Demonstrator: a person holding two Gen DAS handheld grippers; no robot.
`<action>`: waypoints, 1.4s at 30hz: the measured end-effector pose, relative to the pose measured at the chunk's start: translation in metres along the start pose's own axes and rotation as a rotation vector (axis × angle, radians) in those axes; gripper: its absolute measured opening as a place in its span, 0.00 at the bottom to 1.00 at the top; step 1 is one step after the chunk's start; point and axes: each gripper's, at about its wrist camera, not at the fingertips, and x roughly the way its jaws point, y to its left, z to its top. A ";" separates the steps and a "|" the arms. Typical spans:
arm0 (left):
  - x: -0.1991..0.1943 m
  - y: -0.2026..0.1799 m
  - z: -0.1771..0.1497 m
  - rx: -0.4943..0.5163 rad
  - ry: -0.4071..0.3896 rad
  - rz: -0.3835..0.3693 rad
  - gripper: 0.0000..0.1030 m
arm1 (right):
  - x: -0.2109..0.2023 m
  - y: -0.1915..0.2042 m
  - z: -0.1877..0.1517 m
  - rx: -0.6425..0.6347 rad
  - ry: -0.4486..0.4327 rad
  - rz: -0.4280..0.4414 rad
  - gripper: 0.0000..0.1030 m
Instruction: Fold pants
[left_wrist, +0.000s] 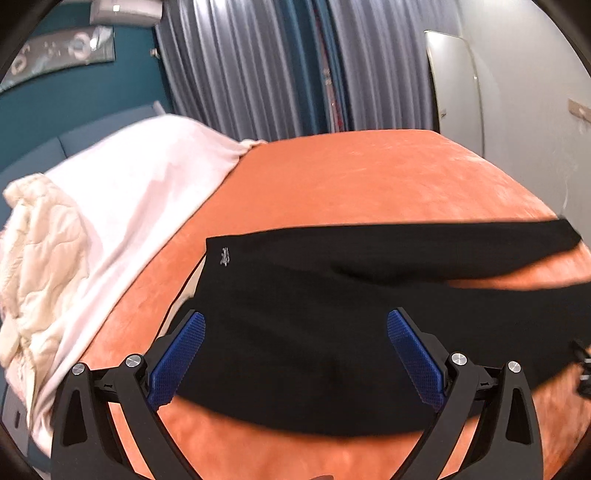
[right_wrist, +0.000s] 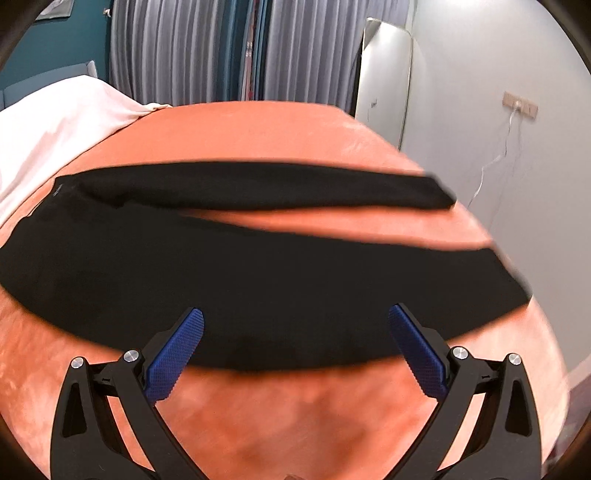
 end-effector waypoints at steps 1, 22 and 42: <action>0.019 0.012 0.018 -0.017 0.018 0.021 0.95 | 0.004 -0.008 0.010 -0.010 -0.008 -0.016 0.95; 0.341 0.164 0.101 -0.394 0.459 0.049 0.95 | 0.295 -0.242 0.197 0.221 0.286 -0.067 0.95; 0.177 0.201 0.115 -0.368 0.087 -0.233 0.00 | 0.165 -0.237 0.201 0.220 -0.044 0.124 0.13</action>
